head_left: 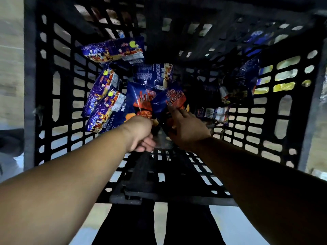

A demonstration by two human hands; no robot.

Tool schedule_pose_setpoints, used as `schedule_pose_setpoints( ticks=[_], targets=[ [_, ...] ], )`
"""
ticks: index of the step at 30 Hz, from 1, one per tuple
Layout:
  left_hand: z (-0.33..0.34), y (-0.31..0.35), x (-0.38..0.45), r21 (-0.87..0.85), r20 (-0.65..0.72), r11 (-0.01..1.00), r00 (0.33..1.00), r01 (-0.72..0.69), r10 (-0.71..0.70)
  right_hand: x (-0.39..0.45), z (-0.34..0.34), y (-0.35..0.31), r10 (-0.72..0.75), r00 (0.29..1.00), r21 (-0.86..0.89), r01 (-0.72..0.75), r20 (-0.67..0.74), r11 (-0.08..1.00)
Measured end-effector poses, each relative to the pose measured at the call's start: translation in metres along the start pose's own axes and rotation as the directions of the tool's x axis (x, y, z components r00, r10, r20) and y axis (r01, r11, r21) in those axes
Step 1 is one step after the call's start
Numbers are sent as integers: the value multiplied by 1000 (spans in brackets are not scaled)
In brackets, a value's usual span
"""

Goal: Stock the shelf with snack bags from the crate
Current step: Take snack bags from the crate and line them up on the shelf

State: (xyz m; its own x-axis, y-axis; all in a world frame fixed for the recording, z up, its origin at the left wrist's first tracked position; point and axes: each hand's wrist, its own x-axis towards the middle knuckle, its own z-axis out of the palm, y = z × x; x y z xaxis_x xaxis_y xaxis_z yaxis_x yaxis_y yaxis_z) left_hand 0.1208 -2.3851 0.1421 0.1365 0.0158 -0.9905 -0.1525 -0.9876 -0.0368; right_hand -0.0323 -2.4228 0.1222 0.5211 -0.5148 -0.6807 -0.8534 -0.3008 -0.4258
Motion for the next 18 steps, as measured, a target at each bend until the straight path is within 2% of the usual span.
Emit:
schedule_pose_setpoints(
  ticks=[3, 5, 6, 8, 10, 11, 12, 14, 18],
  targets=[
    [-10, 3, -11, 214, -20, 969, 991, -123, 130, 2, -1, 0, -14, 1000, 52, 14, -1, 999],
    [-16, 6, -15, 301, -75, 906, 939, -299, 335, 3, -2, 1, 3, 1000, 84, -4, 12, 996],
    [-18, 8, -16, 369, -126, 845, 880, -387, 458, 5, -2, 1, 19, 1000, 95, -20, 19, 995],
    [-20, 14, -17, 546, -209, 683, 710, -486, 673, 8, -4, 2, 47, 999, 95, -47, 3, 994],
    [-20, 19, -13, 705, -234, 521, 536, -481, 811, 14, -9, 3, 73, 996, 81, -69, -47, 994],
    [-20, 22, -9, 768, -228, 459, 480, -446, 847, 18, -12, 3, 89, 994, 87, -82, -70, 993],
    [-20, 25, -5, 816, -216, 418, 460, -399, 861, 21, -15, 3, 107, 990, 102, -97, -91, 990],
    [-19, 33, 1, 862, -180, 385, 509, -330, 841, 31, -23, 4, 149, 980, 117, -134, -130, 984],
    [-12, 47, 14, 895, -159, 402, 706, -192, 690, 53, -40, 4, 222, 967, 139, -205, -122, 969]
  ],
)
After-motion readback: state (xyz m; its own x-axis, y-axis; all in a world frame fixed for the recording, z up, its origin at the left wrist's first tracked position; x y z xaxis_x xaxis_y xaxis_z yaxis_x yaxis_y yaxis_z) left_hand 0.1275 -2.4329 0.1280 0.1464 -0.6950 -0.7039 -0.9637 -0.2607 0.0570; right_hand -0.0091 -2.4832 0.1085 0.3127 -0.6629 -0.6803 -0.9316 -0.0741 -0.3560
